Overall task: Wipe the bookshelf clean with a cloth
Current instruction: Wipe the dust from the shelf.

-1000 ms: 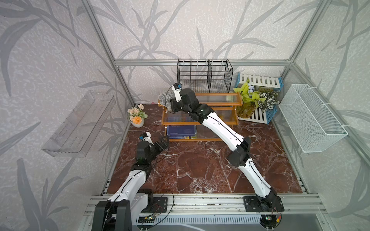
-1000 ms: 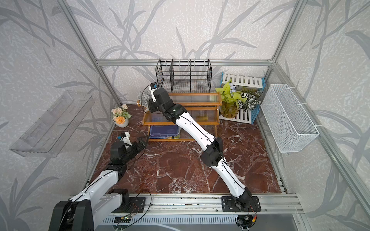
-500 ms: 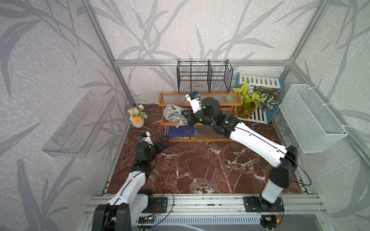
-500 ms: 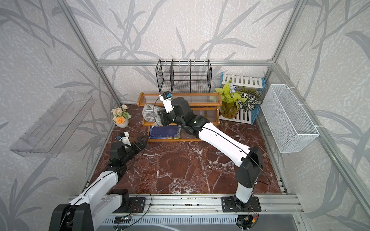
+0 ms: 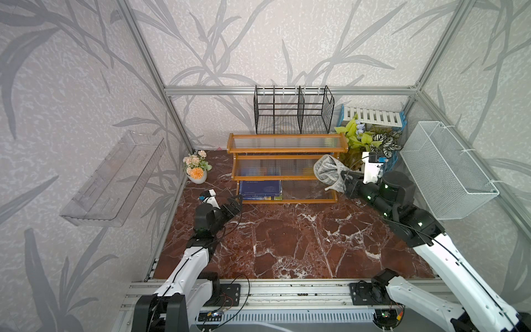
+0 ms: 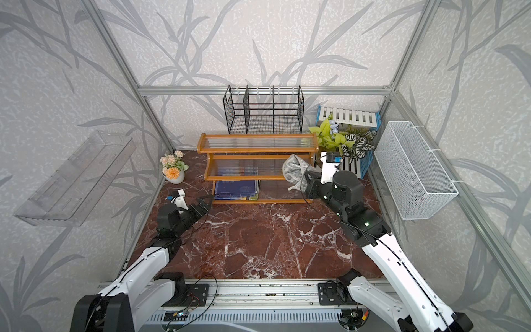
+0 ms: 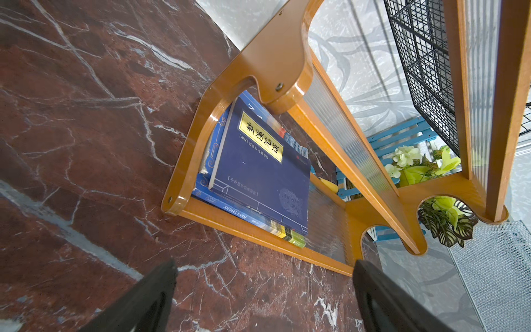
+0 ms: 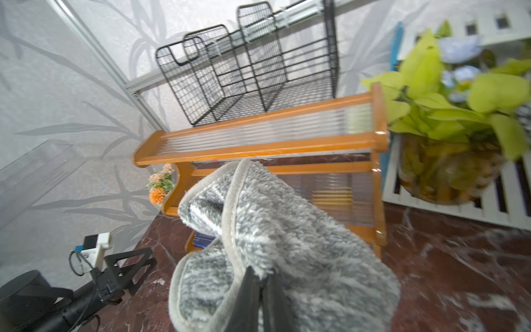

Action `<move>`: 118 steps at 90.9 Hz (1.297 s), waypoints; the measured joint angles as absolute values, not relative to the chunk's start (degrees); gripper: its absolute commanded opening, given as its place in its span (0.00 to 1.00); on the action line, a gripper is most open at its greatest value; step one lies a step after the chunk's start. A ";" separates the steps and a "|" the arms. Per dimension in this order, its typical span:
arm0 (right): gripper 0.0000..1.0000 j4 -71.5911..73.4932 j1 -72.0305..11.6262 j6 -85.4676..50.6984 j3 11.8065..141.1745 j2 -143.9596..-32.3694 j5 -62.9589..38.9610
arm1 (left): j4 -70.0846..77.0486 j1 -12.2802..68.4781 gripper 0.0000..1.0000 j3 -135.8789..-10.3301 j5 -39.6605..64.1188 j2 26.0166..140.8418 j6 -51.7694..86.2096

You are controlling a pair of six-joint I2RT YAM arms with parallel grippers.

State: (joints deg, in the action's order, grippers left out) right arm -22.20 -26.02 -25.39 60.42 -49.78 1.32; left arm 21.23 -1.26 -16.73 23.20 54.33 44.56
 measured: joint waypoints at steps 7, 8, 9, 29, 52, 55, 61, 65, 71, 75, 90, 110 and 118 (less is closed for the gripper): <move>0.00 -24.88 -22.70 -26.74 57.56 -47.72 0.99 | 21.17 -1.26 1.00 -16.73 23.20 54.35 44.53; 0.00 -25.30 -22.28 -26.92 57.23 -47.53 0.99 | 21.12 -1.26 1.00 -16.73 23.20 54.39 44.51; 0.00 -25.54 -21.82 -27.14 56.88 -47.40 0.97 | 21.08 -1.26 1.00 -16.75 23.22 54.39 44.49; 0.00 -27.57 -10.39 -30.72 47.33 -46.96 -1.80 | 19.75 -1.26 1.00 -16.80 23.24 54.87 43.44; 0.00 -21.54 -0.86 -33.43 40.05 -56.53 -6.72 | 19.92 -1.26 1.00 -16.80 23.35 56.03 43.42; 0.00 -20.29 -0.62 -33.47 39.86 -58.52 -7.05 | 20.03 -1.26 1.00 -16.80 23.42 56.45 43.44; 0.00 -17.54 -0.16 -33.67 39.81 -62.87 -7.75 | 20.18 -1.26 1.00 -16.80 23.46 57.10 43.44; 0.00 -15.68 0.19 -33.69 39.92 -65.73 -8.34 | 20.21 -1.26 1.00 -16.80 23.46 57.43 43.42; 0.00 -13.19 0.89 -33.87 40.32 -70.37 -9.63 | 20.23 -1.26 1.00 -16.80 23.46 57.69 43.44; 0.00 -11.42 1.61 -34.00 40.58 -73.32 -10.52 | 20.25 -1.26 1.00 -16.80 23.46 57.78 43.44; 0.00 -6.52 3.84 -34.50 44.38 -84.18 -14.11 | 20.69 -1.26 1.00 -16.86 23.42 58.26 43.44; 0.00 0.19 4.08 -35.22 50.00 -97.38 -18.63 | 22.17 -1.26 1.00 -16.91 23.38 60.64 43.48; 0.00 2.42 4.08 -36.07 50.94 -102.02 -20.69 | 22.81 -1.26 1.00 -16.91 23.24 61.23 43.48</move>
